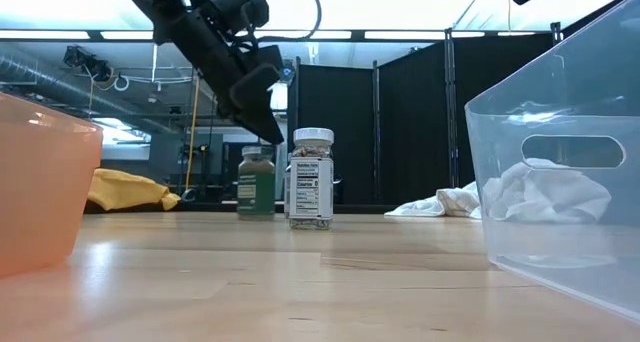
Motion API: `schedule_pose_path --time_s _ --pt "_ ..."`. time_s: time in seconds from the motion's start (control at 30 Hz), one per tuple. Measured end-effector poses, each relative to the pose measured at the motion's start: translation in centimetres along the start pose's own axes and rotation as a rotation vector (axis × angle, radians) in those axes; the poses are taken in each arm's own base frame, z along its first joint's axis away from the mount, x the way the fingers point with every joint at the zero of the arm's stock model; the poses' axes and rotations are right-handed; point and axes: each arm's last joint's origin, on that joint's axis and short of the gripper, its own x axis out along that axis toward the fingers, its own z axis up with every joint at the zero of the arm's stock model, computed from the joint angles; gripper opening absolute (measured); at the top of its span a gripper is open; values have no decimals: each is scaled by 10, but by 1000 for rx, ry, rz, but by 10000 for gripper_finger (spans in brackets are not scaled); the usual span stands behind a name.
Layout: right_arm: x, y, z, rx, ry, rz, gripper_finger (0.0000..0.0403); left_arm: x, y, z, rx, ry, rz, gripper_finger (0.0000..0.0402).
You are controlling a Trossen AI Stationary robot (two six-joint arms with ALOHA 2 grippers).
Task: Sort spices by type
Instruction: Put the green spice bottle into the orange bin
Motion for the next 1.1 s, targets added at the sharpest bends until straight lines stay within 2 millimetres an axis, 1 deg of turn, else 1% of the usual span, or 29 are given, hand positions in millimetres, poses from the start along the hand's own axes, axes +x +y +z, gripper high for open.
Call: schedule_pose_path --time_s 0.13,0.3,0.4,0.6,0.67,0.73,0.9,1.03,1.1 --pt "0 0 0 1 -1 0 264 -1 1 -3 11 50 12 96" --pt "0 0 0 1 -2 1 266 -5 2 -2 -46 39 19 102" --pt "0 0 0 0 -4 0 268 -16 4 8 -57 -23 11 113" --pt "0 0 0 0 -7 0 270 -43 11 33 -1 -110 -1 137" --pt "0 0 0 0 -7 0 271 -48 13 37 18 -86 -32 150" --pt "0 0 0 -1 -7 0 273 -50 14 36 36 -44 -73 168" --pt "0 0 0 -3 -8 0 279 -50 11 34 71 -16 -188 230" --pt "0 0 1 -4 -29 -4 284 -50 11 33 105 -13 -194 284" --pt "0 0 1 -5 -34 -5 287 -50 12 30 141 15 -172 307"
